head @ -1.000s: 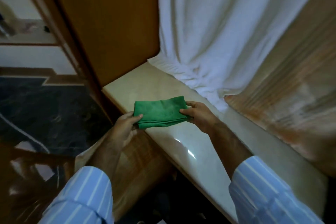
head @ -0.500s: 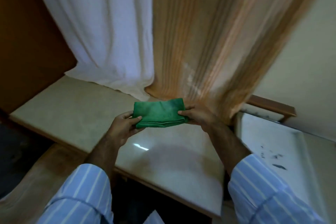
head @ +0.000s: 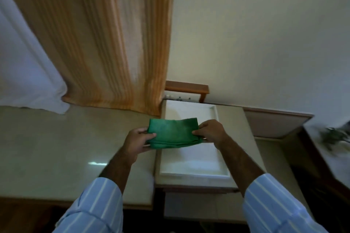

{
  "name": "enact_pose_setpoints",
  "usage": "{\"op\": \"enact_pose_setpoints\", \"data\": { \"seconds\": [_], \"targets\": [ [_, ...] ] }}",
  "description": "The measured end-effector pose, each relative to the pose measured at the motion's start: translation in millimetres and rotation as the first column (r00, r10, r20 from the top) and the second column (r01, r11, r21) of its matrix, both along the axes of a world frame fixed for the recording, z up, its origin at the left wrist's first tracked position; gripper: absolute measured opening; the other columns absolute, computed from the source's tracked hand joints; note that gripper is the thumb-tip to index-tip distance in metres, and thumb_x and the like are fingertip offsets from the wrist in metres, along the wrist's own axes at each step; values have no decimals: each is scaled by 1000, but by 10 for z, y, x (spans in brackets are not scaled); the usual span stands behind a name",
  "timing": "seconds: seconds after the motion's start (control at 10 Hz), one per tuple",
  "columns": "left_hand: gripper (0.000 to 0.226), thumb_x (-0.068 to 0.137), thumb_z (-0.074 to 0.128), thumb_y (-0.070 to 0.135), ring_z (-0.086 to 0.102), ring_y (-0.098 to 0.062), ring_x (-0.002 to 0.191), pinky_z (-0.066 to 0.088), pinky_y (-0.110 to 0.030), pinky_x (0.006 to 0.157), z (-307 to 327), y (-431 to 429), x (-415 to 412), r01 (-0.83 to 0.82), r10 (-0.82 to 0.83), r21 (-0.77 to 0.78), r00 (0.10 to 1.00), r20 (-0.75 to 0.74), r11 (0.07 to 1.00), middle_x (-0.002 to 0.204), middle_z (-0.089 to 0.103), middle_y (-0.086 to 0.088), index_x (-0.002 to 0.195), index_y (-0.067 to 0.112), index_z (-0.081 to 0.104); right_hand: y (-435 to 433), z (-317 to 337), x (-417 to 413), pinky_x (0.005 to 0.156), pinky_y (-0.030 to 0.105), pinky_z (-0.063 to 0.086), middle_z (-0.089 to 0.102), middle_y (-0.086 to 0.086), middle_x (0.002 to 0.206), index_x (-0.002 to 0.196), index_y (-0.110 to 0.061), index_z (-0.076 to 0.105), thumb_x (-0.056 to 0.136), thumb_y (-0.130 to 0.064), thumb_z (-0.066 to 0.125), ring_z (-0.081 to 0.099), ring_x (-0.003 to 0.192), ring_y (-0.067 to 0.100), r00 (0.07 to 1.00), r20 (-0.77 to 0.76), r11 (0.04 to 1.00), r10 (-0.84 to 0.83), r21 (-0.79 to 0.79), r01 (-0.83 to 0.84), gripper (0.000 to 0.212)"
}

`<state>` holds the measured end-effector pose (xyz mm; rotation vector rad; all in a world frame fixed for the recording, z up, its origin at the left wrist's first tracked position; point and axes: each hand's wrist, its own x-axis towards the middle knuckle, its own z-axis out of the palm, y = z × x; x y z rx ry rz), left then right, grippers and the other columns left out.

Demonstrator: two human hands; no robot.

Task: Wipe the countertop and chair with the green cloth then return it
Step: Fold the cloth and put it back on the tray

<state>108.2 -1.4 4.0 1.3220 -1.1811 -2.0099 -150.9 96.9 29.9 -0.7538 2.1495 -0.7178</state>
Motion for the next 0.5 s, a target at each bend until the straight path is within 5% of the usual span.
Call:
{"op": "enact_pose_setpoints", "data": {
  "seconds": [0.1,0.3,0.5],
  "targets": [
    [24,85,72,2,75,-28,85,61,-30,61,-114,216,-284,59,-50,-71,992,119,996,102,76,-16,109,6,72,318,-156,-194,96,43,63,82,17,101,100,-3,83,84,-32,85,79,96,28,984,-165,991,73,123,-53,33],
    [23,82,76,2,74,-30,91,61,-50,84,-309,425,-555,204,-123,-238,941,316,950,100,76,-15,105,3,74,623,-382,-283,95,38,64,82,15,105,107,-3,83,80,-25,87,79,99,28,985,-172,987,6,158,21,36],
    [36,82,79,32,69,-19,91,53,-26,75,-288,346,-649,482,-90,-466,761,642,742,105,76,-7,109,9,74,625,-250,-335,105,35,56,73,12,129,127,-5,71,89,-30,80,70,118,27,962,-269,995,-45,74,67,47]
  ]
}}
